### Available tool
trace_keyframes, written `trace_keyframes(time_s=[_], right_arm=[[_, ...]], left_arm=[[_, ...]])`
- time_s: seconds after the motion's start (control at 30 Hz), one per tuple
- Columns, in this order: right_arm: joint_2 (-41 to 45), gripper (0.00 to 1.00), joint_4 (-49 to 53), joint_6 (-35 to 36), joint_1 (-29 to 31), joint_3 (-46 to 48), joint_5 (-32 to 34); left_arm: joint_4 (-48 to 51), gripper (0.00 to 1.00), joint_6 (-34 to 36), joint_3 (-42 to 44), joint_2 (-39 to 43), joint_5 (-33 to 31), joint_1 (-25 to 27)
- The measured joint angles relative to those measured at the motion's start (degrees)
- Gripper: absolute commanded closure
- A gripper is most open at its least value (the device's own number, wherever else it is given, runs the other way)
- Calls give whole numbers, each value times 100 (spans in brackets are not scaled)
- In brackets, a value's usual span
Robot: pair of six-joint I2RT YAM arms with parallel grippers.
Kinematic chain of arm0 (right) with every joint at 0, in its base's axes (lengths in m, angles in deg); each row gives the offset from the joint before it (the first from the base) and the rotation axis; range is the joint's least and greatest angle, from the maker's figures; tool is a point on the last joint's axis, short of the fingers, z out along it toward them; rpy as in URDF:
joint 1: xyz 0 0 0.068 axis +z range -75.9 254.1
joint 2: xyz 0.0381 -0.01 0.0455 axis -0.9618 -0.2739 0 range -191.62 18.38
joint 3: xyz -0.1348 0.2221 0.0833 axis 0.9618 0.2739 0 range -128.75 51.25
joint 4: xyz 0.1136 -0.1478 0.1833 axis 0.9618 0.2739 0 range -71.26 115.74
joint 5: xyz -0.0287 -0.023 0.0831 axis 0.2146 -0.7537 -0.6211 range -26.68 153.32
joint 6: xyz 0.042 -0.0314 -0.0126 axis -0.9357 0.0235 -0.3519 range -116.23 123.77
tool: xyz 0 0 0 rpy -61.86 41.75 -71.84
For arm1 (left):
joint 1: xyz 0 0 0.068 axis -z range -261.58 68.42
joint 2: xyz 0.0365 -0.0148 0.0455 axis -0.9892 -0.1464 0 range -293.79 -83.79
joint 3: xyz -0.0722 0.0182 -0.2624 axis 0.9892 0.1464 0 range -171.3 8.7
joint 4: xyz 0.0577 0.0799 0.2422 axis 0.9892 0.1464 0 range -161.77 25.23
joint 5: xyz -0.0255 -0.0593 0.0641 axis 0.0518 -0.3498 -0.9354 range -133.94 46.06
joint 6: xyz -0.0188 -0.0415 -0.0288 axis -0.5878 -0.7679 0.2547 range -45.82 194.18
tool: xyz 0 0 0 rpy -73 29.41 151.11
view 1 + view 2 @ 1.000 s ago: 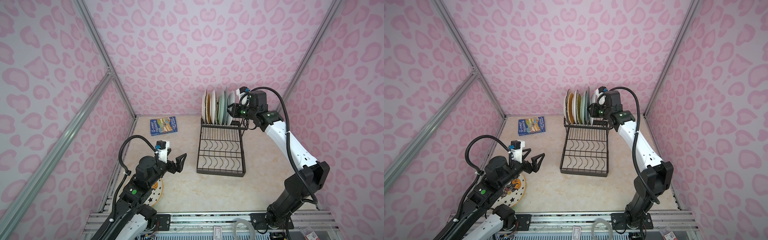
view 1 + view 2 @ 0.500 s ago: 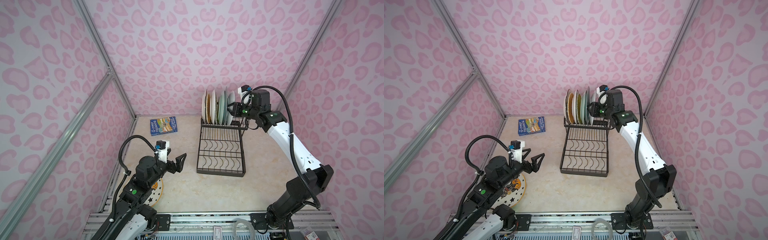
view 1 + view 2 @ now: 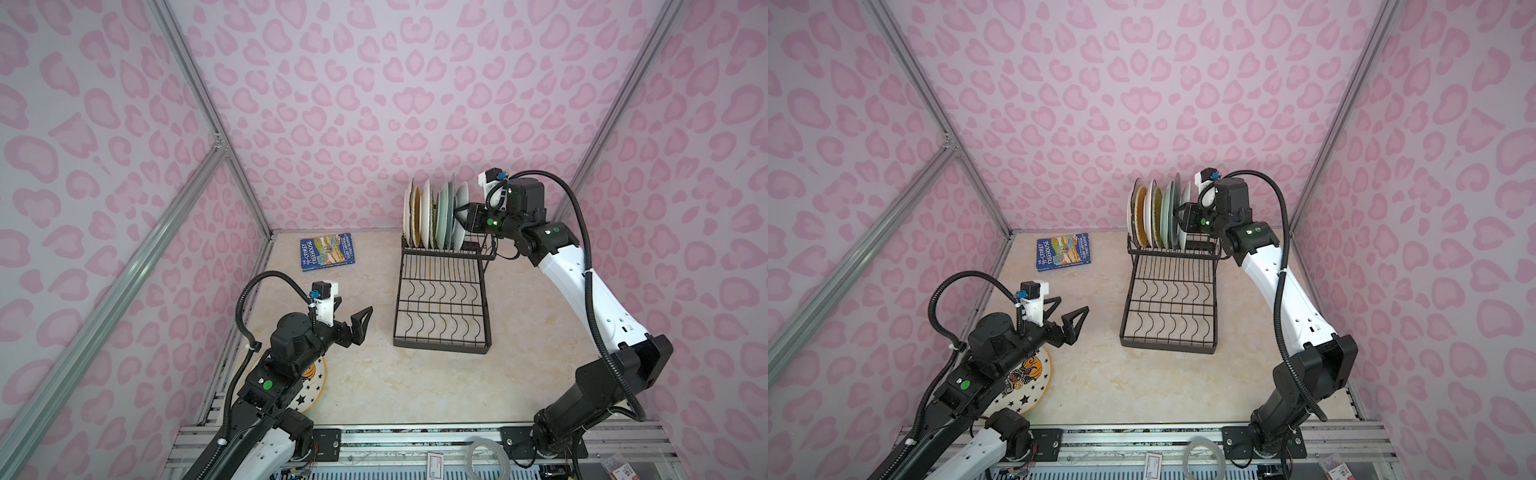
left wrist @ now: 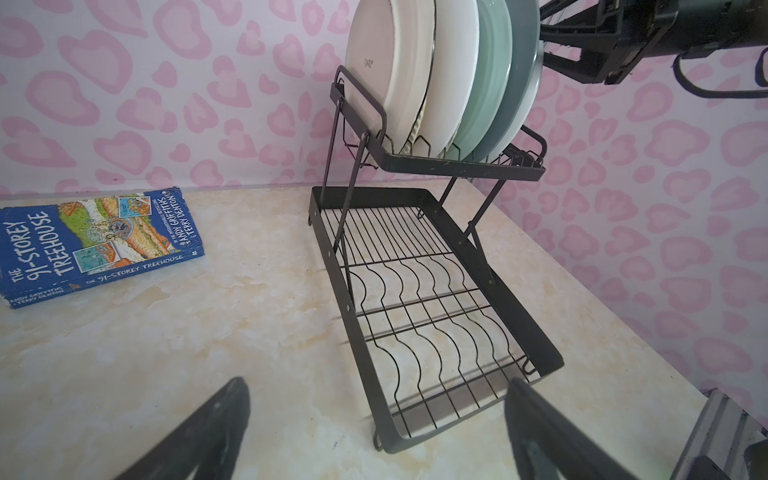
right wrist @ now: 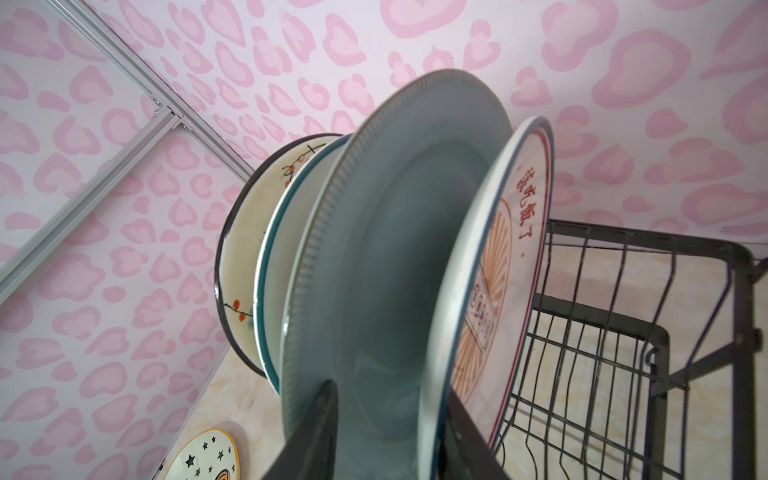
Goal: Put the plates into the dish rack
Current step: 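Push the sunburst plate down into the rack slot with the right gripper, then open the right gripper and lift it off the placed sunburst plate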
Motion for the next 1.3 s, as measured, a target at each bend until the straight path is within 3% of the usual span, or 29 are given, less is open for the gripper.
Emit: trace_keyframes(time_s=[0.7, 1.0, 1.3], right_arm=[[282, 60, -7, -44, -11, 20, 70], [592, 55, -46, -85, -11, 247, 192], [1419, 44, -352, -214, -11, 1139, 256]], left_arm=[[4, 3, 0, 0, 33, 20, 0], [7, 3, 0, -2, 42, 17, 0], [131, 3, 2, -2, 24, -122, 48]])
